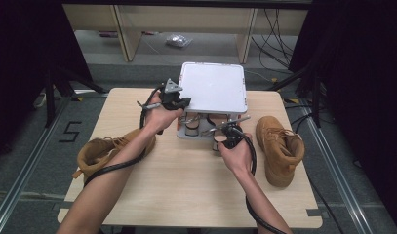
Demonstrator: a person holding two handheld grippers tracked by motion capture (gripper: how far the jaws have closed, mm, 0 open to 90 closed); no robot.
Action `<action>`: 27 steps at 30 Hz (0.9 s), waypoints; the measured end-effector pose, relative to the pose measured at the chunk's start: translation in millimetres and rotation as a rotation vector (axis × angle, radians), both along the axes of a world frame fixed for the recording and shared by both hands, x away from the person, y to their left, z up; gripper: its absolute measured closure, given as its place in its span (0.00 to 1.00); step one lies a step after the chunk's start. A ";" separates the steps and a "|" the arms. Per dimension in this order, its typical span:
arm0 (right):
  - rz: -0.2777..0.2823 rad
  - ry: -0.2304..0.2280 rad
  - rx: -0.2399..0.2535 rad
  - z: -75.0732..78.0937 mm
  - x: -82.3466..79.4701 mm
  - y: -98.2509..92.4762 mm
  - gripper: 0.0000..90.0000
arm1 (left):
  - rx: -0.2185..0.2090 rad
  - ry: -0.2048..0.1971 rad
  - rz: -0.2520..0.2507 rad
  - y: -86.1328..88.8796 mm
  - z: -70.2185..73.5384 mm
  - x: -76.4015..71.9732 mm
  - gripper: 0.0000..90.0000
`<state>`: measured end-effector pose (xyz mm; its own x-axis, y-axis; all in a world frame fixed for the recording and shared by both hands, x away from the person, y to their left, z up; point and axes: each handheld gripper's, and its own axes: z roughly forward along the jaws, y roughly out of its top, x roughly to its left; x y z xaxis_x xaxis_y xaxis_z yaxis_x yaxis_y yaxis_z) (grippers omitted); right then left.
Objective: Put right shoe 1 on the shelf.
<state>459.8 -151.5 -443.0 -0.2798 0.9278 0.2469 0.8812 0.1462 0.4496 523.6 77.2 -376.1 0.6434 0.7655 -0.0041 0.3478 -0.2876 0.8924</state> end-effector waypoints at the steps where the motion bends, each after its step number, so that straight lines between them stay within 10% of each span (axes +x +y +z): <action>1: -0.001 0.001 0.002 -0.1 0.2 0.1 1.00 | 0.000 0.000 0.000 -0.1 0.0 0.0 1.00; 27: -0.003 -0.036 0.022 -1.1 8.0 -0.4 1.00 | 0.004 0.005 -0.002 0.1 0.7 0.4 1.00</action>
